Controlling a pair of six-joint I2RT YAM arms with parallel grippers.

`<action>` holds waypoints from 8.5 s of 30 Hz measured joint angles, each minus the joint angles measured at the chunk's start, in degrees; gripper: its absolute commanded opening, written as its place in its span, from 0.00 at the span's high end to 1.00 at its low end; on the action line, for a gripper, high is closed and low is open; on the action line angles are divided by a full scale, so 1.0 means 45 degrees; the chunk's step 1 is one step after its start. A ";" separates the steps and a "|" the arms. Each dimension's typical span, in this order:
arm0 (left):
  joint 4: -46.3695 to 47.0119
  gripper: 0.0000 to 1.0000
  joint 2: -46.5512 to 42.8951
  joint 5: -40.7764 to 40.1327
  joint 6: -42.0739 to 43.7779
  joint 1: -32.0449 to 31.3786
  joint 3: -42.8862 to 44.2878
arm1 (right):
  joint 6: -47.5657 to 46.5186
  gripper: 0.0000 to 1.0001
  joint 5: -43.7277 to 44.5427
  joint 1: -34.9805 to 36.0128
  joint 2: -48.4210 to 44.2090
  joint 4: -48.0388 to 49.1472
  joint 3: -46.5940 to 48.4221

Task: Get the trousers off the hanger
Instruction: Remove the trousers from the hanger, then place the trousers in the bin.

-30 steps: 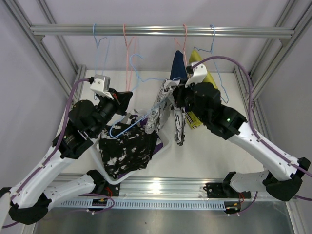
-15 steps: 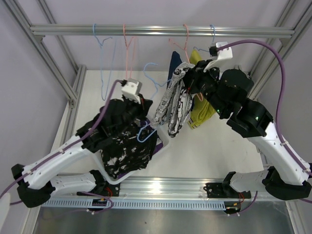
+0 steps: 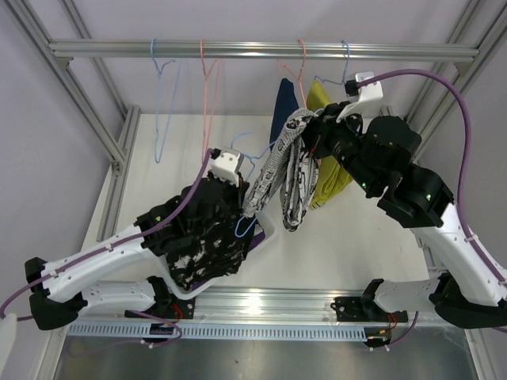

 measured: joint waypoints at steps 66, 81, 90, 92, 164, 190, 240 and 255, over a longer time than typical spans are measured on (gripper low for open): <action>-0.0330 1.00 -0.8786 -0.5848 0.4439 -0.1098 -0.1341 | 0.1515 1.00 -0.1350 0.3657 0.3415 0.4124 -0.4201; -0.0311 1.00 -0.9432 -0.6266 0.4454 -0.1098 -0.2089 | 0.1729 1.00 -0.1749 0.5683 0.6630 0.4546 -0.3502; 0.0049 1.00 -0.9651 -0.6455 0.4469 -0.1098 -0.2715 | 0.2365 1.00 -0.2307 0.5863 0.7912 0.5119 -0.3502; 0.0146 1.00 -0.9768 -0.6499 0.4473 -0.1098 -0.2856 | 0.2501 1.00 -0.2361 0.5940 0.8252 0.5294 -0.3521; 0.0243 0.99 -1.0584 -0.6785 0.4211 -0.1088 -0.3929 | 0.4095 0.87 -0.2705 0.6013 0.8330 0.4439 -0.4177; 0.0131 1.00 -1.0559 -0.6353 0.4192 -0.1088 -0.4163 | 0.4197 0.94 -0.4673 0.3628 1.0297 0.6635 -0.3968; -0.0058 1.00 -1.0360 -0.6144 0.3968 -0.1073 -0.4211 | 0.4444 0.93 -0.2380 0.4051 0.6761 0.5897 -0.7174; -0.0107 0.99 -1.0151 -0.6037 0.3959 -0.1073 -0.4245 | 0.4367 0.95 -0.2735 0.4070 0.8019 0.6683 -0.6649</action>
